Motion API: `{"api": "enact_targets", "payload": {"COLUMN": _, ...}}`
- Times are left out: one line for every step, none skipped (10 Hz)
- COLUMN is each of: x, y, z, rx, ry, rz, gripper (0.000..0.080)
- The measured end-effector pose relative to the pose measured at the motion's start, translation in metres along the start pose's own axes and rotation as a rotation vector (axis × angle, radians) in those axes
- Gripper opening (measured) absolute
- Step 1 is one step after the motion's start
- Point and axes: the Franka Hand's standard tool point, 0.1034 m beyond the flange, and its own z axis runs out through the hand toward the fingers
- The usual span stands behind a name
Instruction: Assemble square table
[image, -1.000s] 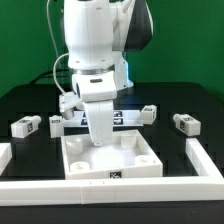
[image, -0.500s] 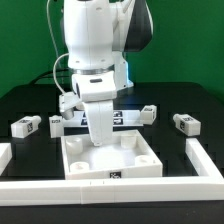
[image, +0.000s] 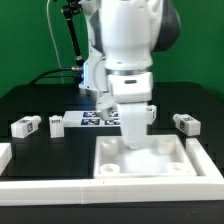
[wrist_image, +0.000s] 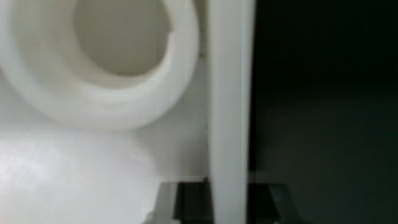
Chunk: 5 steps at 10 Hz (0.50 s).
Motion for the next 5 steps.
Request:
{"api": "enact_targets", "payload": {"x": 0.0064, "y": -0.0021, "z": 0.0016, "rx": 0.036, "ry": -0.027, "rz": 0.034, "gripper": 0.0057}}
{"api": "enact_targets", "payload": {"x": 0.0064, "y": -0.0021, "z": 0.0015, "rx": 0.047, "ry": -0.041, "rz": 0.036, "gripper": 0.0058}}
{"api": "enact_targets", "payload": {"x": 0.006, "y": -0.0021, "z": 0.0021, "rx": 0.048, "ry": -0.041, "rz": 0.032, "gripper": 0.0058}}
{"api": "enact_targets", "payload": {"x": 0.0059, "y": -0.0021, "z": 0.0021, "rx": 0.048, "ry": -0.041, "rz": 0.028, "gripper": 0.0058}}
{"api": "enact_targets", "payload": {"x": 0.0059, "y": -0.0023, "z": 0.0019, "rx": 0.047, "ry": -0.041, "rz": 0.029, "gripper": 0.0058}}
